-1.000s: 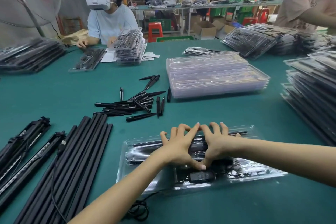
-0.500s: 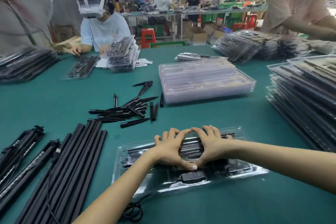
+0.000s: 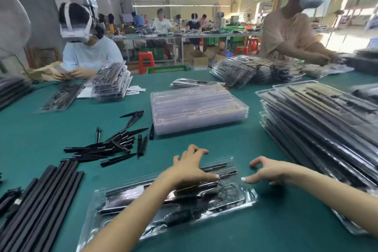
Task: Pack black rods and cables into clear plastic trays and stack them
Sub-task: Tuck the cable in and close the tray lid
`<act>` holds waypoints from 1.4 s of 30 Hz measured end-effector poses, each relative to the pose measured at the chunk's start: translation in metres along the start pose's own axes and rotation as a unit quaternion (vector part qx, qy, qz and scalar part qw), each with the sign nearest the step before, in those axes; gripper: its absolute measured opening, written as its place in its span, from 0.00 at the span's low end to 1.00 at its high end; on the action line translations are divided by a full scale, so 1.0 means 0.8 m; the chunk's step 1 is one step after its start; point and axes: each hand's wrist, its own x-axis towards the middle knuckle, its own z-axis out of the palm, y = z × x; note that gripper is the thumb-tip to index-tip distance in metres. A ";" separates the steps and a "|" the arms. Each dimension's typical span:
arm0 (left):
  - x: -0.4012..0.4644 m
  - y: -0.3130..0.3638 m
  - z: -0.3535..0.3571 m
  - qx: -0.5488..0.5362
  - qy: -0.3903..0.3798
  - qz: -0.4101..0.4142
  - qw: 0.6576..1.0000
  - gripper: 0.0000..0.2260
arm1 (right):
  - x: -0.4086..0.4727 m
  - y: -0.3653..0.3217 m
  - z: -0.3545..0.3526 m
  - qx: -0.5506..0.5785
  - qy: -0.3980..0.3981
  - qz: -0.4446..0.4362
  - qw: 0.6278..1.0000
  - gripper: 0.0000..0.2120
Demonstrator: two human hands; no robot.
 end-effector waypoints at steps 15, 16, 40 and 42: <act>0.069 0.034 0.074 0.173 -0.142 0.061 0.973 0.30 | 0.011 -0.041 -0.005 -0.343 -0.013 -0.073 0.936 0.48; 0.069 0.033 0.073 0.170 -0.144 0.062 0.973 0.30 | 0.012 -0.044 -0.006 -0.354 -0.019 -0.074 0.932 0.49; 0.082 0.047 0.068 0.053 -0.070 -0.003 0.996 0.45 | 0.023 -0.102 0.010 -0.556 -0.035 -0.337 0.759 0.66; 0.084 0.049 0.071 0.045 -0.049 -0.017 0.998 0.46 | 0.025 -0.098 0.010 -0.541 -0.041 -0.333 0.771 0.66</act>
